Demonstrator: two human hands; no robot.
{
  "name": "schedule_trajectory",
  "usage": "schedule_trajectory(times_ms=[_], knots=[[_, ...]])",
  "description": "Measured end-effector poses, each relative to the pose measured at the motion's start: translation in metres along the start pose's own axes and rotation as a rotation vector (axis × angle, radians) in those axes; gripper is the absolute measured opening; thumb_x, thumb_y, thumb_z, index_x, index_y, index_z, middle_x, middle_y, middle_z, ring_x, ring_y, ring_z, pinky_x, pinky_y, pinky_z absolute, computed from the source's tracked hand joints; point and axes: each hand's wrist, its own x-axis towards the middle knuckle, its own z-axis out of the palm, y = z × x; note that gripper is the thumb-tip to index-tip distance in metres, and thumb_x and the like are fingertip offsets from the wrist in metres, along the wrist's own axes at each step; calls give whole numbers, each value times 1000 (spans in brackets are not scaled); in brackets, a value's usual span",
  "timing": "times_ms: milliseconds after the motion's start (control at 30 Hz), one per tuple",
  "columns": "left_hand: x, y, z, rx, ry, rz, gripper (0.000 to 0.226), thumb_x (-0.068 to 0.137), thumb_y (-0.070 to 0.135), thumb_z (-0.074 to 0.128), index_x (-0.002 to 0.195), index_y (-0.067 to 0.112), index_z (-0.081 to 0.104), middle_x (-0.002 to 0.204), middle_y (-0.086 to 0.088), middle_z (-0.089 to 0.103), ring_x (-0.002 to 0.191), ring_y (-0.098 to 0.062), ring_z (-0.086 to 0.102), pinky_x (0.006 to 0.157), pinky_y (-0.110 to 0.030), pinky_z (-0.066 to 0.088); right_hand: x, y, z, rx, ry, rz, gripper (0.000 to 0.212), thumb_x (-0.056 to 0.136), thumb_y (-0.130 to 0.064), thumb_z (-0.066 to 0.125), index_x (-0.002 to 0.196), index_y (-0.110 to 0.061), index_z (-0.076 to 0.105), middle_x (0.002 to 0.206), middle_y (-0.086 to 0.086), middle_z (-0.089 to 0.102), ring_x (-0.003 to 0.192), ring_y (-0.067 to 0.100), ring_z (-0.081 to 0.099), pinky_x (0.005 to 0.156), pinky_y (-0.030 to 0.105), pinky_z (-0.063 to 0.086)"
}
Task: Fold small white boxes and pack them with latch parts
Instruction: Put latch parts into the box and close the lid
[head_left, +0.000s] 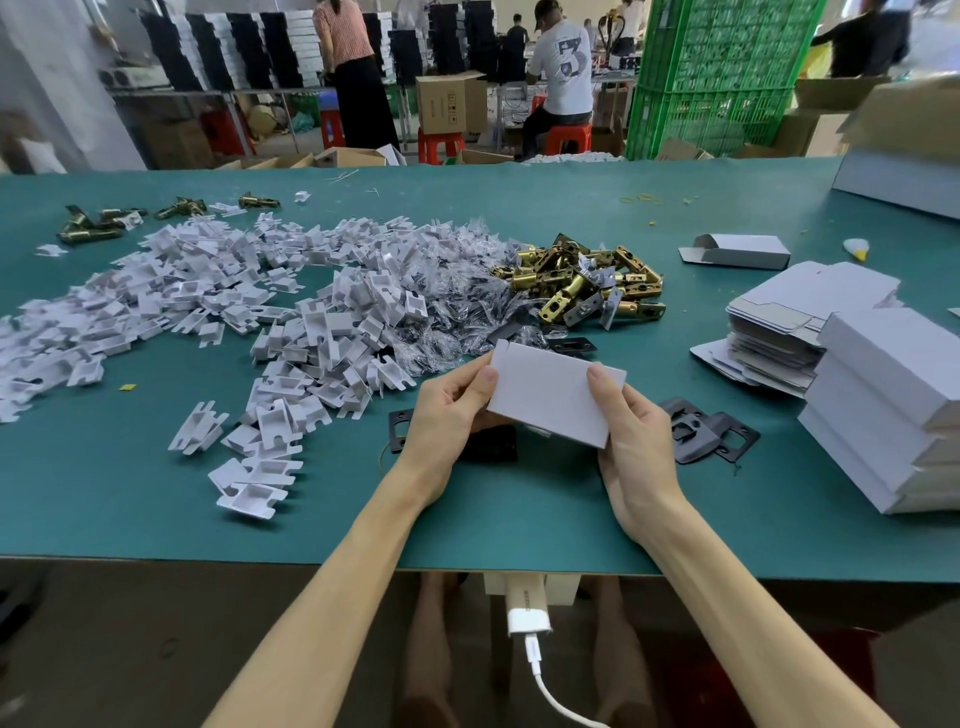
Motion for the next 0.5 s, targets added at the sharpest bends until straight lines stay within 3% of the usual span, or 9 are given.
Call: schedule_trajectory(times_ms=[100, 167, 267, 367, 433, 500], knots=[[1, 1, -1, -10, 1, -10, 31, 106, 13, 56, 135, 13, 66, 125, -8, 75, 110, -20, 71, 89, -31, 61, 0, 0, 0, -2, -11, -6, 25, 92, -42, 70, 97, -21, 82, 98, 3, 76, 88, 13, 69, 76, 26, 58], [1, 2, -2, -49, 26, -36, 31, 104, 13, 59, 134, 15, 68, 125, -6, 75, 107, -18, 71, 90, -32, 61, 1, -1, -1, -11, -24, -6, 25, 93, -41, 69, 101, -20, 81, 100, 4, 76, 91, 16, 68, 81, 32, 57], [2, 4, -4, -92, 126, -64, 22, 101, 19, 66, 118, 9, 74, 115, -8, 77, 100, -24, 70, 86, -38, 60, -1, -1, 1, -65, -70, 1, 31, 92, -43, 70, 106, -17, 78, 103, 9, 73, 94, 21, 65, 87, 44, 51], [4, 3, -7, -129, 148, -51, 22, 100, 27, 67, 94, 6, 66, 116, -10, 78, 107, -26, 73, 88, -40, 59, -4, -2, 3, -126, -113, 4, 38, 87, -48, 72, 106, -15, 78, 103, 16, 73, 93, 24, 65, 86, 49, 49], [5, 1, -6, -117, 137, -39, 23, 101, 27, 66, 92, 6, 63, 116, -9, 78, 108, -27, 74, 82, -36, 63, -4, -3, 3, -139, -107, -3, 41, 87, -47, 72, 107, -11, 76, 103, 18, 72, 92, 25, 64, 86, 49, 48], [5, -3, -4, -58, 157, -19, 24, 101, 27, 66, 92, 5, 62, 113, -8, 79, 107, -30, 75, 82, -41, 62, -4, -3, 3, -147, -94, 0, 46, 87, -48, 71, 105, -7, 75, 99, 16, 71, 90, 27, 63, 84, 48, 46]])
